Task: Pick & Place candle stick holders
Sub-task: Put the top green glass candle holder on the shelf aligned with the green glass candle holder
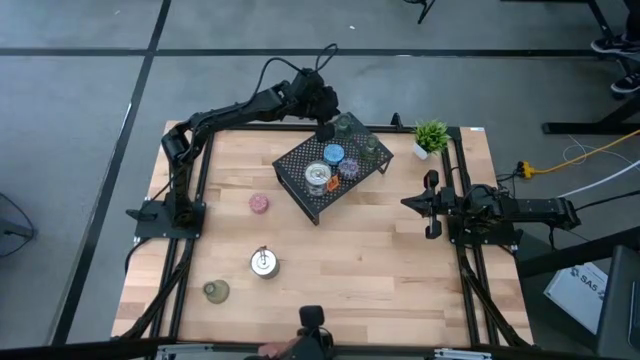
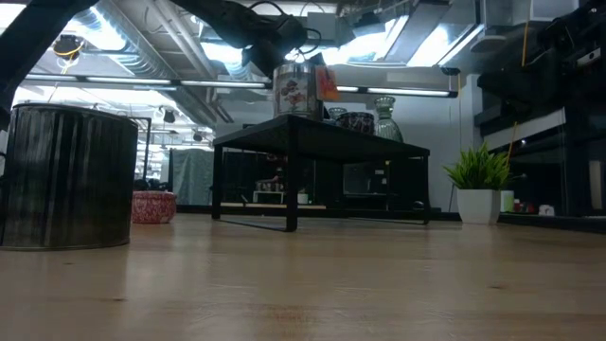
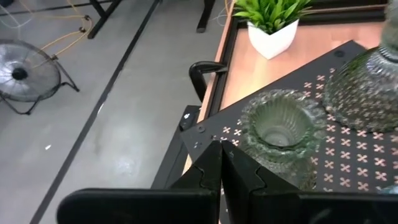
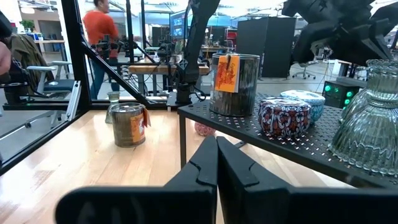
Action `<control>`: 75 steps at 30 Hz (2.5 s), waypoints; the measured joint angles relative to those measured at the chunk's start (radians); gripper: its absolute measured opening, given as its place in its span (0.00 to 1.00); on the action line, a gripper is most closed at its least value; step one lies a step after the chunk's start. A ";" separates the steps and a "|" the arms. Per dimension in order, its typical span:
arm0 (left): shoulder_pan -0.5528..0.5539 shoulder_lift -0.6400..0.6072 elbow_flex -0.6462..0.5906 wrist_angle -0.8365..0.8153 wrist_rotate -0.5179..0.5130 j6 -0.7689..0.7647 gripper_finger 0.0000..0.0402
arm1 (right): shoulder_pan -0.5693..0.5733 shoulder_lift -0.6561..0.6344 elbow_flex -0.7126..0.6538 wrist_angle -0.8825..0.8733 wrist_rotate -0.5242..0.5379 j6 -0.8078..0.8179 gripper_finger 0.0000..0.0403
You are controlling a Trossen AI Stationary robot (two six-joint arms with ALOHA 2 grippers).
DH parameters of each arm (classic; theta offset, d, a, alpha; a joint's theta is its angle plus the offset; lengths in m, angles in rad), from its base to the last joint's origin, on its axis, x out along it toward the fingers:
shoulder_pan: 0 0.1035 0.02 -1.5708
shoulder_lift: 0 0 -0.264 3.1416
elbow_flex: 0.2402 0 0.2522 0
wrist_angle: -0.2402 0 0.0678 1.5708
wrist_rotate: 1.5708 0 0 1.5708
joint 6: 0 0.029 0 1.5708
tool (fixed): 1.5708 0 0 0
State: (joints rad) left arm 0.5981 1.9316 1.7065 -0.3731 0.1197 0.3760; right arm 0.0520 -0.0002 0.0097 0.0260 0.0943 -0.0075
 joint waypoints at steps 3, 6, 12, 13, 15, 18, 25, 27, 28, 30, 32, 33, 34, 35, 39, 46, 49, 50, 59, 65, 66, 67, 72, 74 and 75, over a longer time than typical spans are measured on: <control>-0.001 0.000 0.000 0.008 0.029 -0.020 0.00 | 0.000 0.000 0.000 0.000 0.000 0.000 0.00; -0.001 0.000 0.000 0.011 0.103 -0.034 0.00 | 0.000 0.000 0.000 0.000 0.000 0.000 0.00; -0.002 0.000 0.000 0.011 0.143 -0.034 0.00 | 0.000 0.000 0.000 0.000 0.000 0.000 0.00; -0.002 0.000 0.000 0.011 0.134 -0.034 0.00 | 0.000 0.000 0.000 0.000 0.000 0.000 0.00; -0.002 0.000 0.000 0.010 0.096 -0.033 0.00 | 0.000 0.000 0.000 0.000 0.000 0.000 0.00; -0.001 -0.002 0.000 -0.014 0.028 -0.001 0.00 | 0.000 0.000 0.000 0.000 0.000 0.000 0.00; 0.000 -0.003 0.025 -0.151 0.010 0.079 0.00 | 0.000 0.000 0.000 0.000 0.000 0.000 0.00; 0.001 -0.003 0.026 -0.155 0.078 0.073 0.00 | 0.000 0.000 0.000 0.000 0.000 0.000 0.00; 0.000 -0.003 0.026 -0.158 0.105 0.065 0.00 | 0.000 0.000 0.000 0.000 0.000 0.000 0.00; 0.000 -0.003 0.026 -0.172 0.140 0.056 0.00 | 0.000 0.000 0.000 0.000 0.000 0.000 0.00; -0.002 -0.003 0.026 -0.183 0.153 0.056 0.00 | 0.000 0.000 0.000 0.000 0.000 0.000 0.00; -0.001 -0.003 0.026 -0.181 0.162 0.056 0.00 | 0.000 0.000 0.000 0.000 0.000 0.000 0.00; -0.001 -0.003 0.026 -0.175 0.174 0.056 0.00 | 0.000 0.000 0.000 0.000 0.000 0.000 0.00; -0.001 -0.003 0.026 -0.164 0.190 0.056 0.00 | 0.000 0.000 0.000 0.000 0.000 0.000 0.00; -0.001 -0.004 0.026 -0.123 0.216 0.056 0.00 | 0.000 0.000 0.000 0.000 0.000 0.000 0.00; -0.002 -0.004 0.026 -0.056 0.337 0.049 0.00 | 0.000 0.000 0.000 0.000 0.000 0.000 0.00; -0.003 -0.004 0.026 -0.035 0.372 0.029 0.00 | 0.000 0.000 0.000 0.000 0.000 0.000 0.00; -0.003 -0.004 0.026 -0.031 0.377 0.027 0.00 | 0.000 0.000 0.000 0.000 0.000 0.000 0.00; 0.000 -0.004 0.026 -0.036 0.318 0.028 0.00 | 0.000 0.000 0.000 0.000 0.000 0.000 0.00; 0.006 -0.004 0.026 -0.058 0.280 0.028 0.00 | 0.000 0.000 0.000 0.000 0.000 0.000 0.00; 0.006 -0.004 0.026 -0.071 0.270 0.029 0.00 | 0.000 0.000 0.000 0.000 0.000 0.000 0.00; 0.006 -0.004 0.026 -0.081 0.269 0.032 0.00 | 0.000 0.000 0.000 0.000 0.000 0.000 0.00; 0.006 -0.004 0.026 -0.120 0.370 0.048 0.00 | 0.000 0.000 0.000 0.000 0.000 0.000 0.00; 0.003 -0.004 0.026 -0.125 0.386 0.049 0.00 | 0.000 0.000 0.000 0.000 0.000 0.000 0.00; 0.003 -0.004 0.026 -0.125 0.388 0.052 0.00 | 0.000 0.000 0.000 0.000 0.000 0.000 0.00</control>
State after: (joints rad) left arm 0.6010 1.9274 1.7329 -0.4979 0.5081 0.4282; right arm 0.0518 -0.0002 0.0097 0.0257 0.0942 -0.0078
